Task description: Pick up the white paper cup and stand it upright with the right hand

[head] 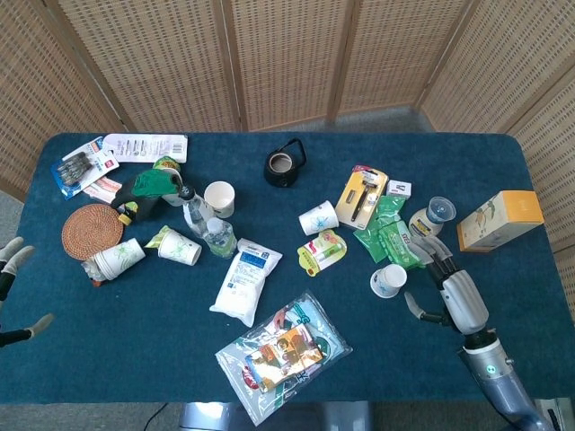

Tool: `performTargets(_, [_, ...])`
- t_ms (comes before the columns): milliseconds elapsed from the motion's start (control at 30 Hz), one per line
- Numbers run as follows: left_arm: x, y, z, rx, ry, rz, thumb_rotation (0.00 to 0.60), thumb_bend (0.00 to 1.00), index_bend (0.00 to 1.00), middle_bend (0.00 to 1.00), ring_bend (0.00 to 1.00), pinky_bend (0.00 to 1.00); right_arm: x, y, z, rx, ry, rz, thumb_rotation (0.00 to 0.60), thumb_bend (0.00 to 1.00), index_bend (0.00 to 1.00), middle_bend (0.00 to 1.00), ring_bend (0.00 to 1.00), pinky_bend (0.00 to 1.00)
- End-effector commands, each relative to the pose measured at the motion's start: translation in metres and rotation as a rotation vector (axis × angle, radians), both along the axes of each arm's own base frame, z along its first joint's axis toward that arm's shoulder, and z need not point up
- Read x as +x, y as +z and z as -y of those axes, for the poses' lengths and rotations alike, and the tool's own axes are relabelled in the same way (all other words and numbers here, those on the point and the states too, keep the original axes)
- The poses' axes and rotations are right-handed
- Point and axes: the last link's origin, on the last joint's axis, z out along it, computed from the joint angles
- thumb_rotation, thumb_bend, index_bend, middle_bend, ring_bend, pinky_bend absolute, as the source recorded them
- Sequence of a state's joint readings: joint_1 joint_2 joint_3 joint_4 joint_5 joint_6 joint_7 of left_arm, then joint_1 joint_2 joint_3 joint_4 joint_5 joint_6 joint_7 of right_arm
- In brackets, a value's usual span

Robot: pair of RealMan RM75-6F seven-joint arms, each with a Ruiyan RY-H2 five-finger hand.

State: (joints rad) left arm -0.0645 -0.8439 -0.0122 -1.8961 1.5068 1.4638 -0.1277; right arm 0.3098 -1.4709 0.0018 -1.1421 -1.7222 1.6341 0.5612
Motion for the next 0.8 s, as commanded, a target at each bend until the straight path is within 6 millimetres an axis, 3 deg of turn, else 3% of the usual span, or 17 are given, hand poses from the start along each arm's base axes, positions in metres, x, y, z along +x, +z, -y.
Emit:
performTargets(33, [0.0, -0.001, 0.001, -0.001, -0.002, -0.003, 0.6, 0.24, 0.0, 0.0, 0.0, 0.0, -0.013, 0.015, -0.013, -0.058, -0.028, -0.075, 0.415, 0.49, 0.01, 0.0, 0.0, 0.08])
performTargets(400, [0.001, 0.0, 0.004, 0.001, -0.006, 0.001, 0.6, 0.24, 0.0, 0.0, 0.0, 0.0, -0.037, 0.057, -0.03, -0.223, -0.131, -0.178, 0.394, 0.49, 0.01, 0.0, 0.0, 0.08])
performTargets(600, [0.002, -0.001, 0.005, -0.003, -0.008, -0.003, 0.6, 0.24, 0.0, 0.0, 0.0, 0.0, -0.052, 0.068, -0.037, -0.269, -0.2, -0.185, 0.386, 0.49, 0.01, 0.0, 0.0, 0.08])
performTargets(800, [0.003, -0.003, 0.005, -0.014, -0.013, -0.006, 0.6, 0.24, 0.0, 0.0, 0.0, 0.0, -0.054, 0.07, -0.037, -0.268, -0.215, -0.169, 0.384, 0.49, 0.01, 0.0, 0.0, 0.08])
